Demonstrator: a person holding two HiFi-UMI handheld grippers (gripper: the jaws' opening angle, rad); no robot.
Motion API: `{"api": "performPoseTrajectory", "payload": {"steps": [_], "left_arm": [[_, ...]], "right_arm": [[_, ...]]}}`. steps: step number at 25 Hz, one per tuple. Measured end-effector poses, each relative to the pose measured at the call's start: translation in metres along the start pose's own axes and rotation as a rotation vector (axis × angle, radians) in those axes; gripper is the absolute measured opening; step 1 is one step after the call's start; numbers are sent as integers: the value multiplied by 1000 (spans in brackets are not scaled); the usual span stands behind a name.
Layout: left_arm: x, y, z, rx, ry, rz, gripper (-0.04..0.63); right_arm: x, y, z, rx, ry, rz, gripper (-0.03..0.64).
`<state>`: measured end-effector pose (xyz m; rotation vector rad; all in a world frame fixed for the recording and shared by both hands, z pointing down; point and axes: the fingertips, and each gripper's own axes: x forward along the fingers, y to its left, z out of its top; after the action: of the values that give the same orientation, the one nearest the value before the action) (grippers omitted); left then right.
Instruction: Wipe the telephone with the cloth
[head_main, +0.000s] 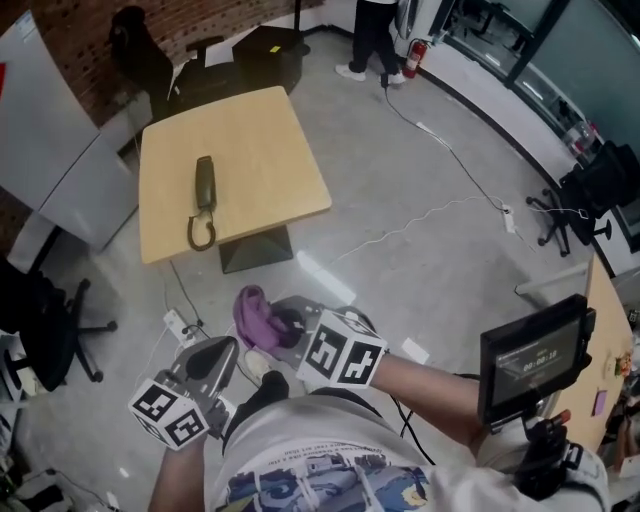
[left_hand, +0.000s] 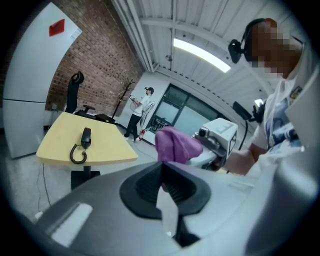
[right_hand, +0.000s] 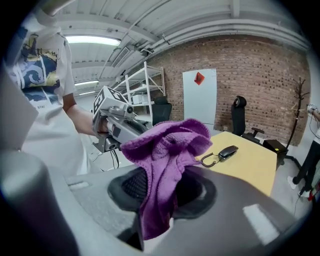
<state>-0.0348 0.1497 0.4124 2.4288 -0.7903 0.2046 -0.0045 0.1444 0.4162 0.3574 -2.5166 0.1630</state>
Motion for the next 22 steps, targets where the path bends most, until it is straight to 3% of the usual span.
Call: {"api": "performPoseTrajectory", "payload": {"steps": [8, 17, 22], "left_arm": [[-14, -29, -20, 22, 11, 52, 5], [-21, -35, -13, 110, 43, 5, 6], [-29, -31, -13, 110, 39, -4, 5]], "right_arm": [[-13, 32, -9, -2, -38, 27, 112], [-19, 41, 0, 12, -51, -32, 112], [-17, 47, 3, 7, -39, -41, 112]]}}
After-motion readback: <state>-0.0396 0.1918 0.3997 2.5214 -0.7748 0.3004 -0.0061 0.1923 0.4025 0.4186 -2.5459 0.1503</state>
